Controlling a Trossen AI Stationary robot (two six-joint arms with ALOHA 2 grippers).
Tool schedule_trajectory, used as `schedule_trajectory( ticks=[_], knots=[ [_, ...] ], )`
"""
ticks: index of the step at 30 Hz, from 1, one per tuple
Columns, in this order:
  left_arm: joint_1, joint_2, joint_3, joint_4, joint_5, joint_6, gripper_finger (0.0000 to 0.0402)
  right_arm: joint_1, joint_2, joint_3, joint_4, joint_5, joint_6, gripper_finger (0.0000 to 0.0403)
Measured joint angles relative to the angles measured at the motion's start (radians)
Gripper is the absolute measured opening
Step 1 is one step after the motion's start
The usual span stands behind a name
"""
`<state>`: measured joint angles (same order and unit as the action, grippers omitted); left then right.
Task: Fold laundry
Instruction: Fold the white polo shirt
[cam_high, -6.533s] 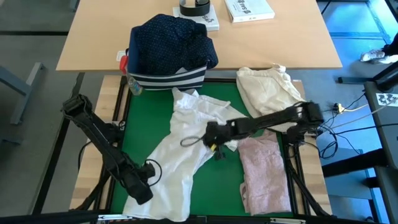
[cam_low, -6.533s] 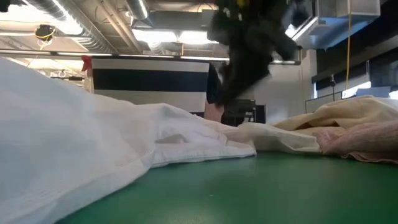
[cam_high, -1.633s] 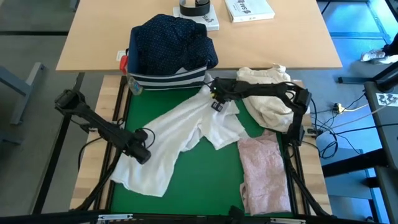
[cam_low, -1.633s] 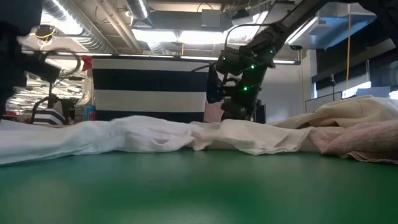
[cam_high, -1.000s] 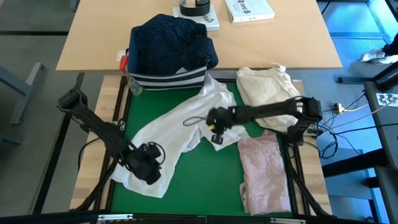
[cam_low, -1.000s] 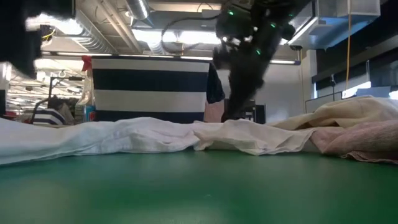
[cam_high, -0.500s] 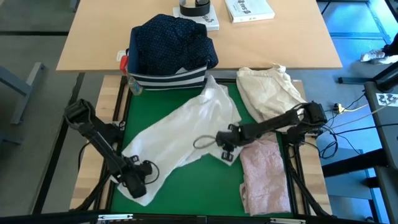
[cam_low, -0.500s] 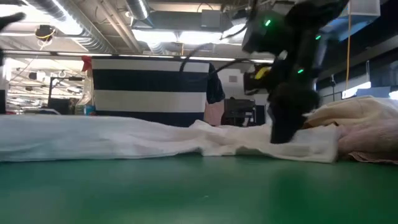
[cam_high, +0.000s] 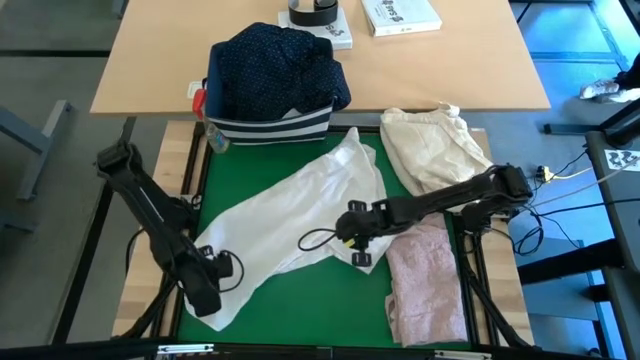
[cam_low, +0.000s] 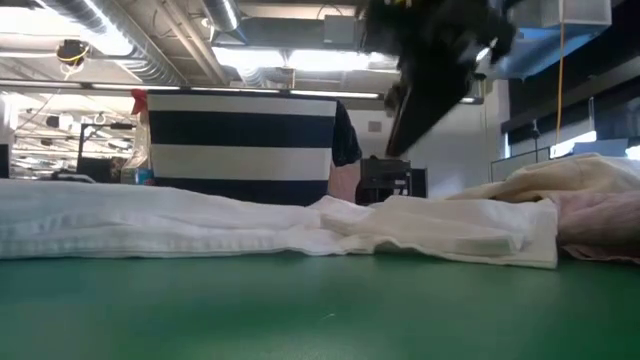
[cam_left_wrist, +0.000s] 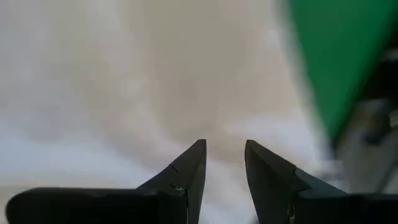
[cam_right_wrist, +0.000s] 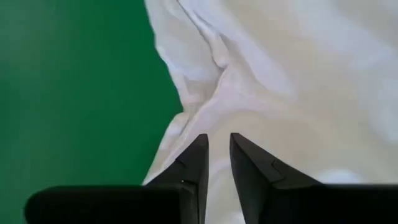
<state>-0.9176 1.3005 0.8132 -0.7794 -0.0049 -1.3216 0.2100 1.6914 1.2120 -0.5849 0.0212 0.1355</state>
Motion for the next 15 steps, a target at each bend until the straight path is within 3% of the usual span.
schedule_trajectory(
  ticks=[5, 9, 15],
  knots=[
    [0.016, -0.058, 0.049, 0.075, -0.243, -0.019, 0.0108, 0.004, -0.091, -0.017, -0.07, -0.037, -0.015, 0.0067],
    [0.045, -0.048, 0.051, 0.184, -0.452, 0.024, 0.0108, 0.027, -0.204, -0.133, -0.1, -0.015, -0.053, 0.0067],
    [0.152, 0.002, 0.045, 0.197, -0.488, 0.047, 0.0127, 0.025, -0.262, -0.225, -0.012, 0.006, -0.031, 0.0067]
  ],
)
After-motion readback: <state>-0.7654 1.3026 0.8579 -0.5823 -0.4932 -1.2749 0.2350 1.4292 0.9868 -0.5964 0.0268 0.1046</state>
